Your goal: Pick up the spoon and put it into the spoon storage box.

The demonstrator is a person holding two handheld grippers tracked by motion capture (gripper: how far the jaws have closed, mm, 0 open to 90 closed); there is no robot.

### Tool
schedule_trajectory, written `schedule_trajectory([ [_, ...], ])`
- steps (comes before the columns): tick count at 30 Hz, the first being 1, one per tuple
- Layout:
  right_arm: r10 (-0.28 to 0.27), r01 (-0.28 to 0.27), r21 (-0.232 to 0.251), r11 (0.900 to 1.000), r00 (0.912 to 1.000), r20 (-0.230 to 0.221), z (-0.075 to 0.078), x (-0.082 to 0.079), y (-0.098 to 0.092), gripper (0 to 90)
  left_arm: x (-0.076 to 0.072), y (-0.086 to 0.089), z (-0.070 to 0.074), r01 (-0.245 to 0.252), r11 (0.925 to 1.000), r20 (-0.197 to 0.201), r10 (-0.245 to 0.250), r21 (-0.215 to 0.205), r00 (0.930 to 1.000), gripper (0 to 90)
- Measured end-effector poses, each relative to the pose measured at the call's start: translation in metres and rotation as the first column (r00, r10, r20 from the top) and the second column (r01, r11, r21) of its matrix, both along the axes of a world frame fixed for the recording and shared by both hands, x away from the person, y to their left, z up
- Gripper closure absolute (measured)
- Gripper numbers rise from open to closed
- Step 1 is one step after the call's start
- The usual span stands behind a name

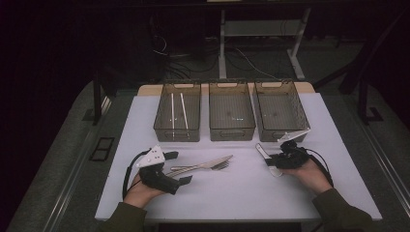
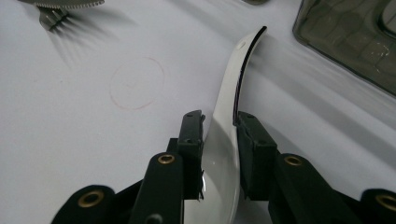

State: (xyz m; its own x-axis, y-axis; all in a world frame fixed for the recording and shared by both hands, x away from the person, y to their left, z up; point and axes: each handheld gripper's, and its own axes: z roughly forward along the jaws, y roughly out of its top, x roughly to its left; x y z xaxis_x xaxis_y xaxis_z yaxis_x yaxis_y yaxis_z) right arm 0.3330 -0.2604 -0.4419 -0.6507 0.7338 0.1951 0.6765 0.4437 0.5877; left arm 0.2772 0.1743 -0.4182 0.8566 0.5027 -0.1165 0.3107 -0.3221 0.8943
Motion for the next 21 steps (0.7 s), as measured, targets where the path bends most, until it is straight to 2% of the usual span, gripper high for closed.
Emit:
schedule_trajectory([
  [8,0.008,-0.008,-0.043,0.999,0.9999,0.006,0.002,0.001,0.006,74.7,0.000,0.000,0.000,-0.001,1.0000,0.000,0.001,0.000,1.0000,0.6],
  [15,0.013,-0.013,-0.051,0.999,0.9999,-0.002,0.005,0.002,0.011,79.9,0.000,0.001,0.001,-0.003,1.0000,0.003,0.003,-0.002,1.0000,0.6],
  [18,0.012,-0.012,-0.069,0.998,0.9999,0.001,0.006,0.002,0.014,80.2,0.000,0.000,0.001,-0.001,1.0000,0.003,0.001,-0.001,1.0000,0.6],
  [21,0.007,-0.007,-0.065,0.998,1.0000,-0.004,0.006,0.002,0.014,80.5,0.000,0.000,0.001,0.000,1.0000,0.002,0.000,0.000,1.0000,0.6],
])
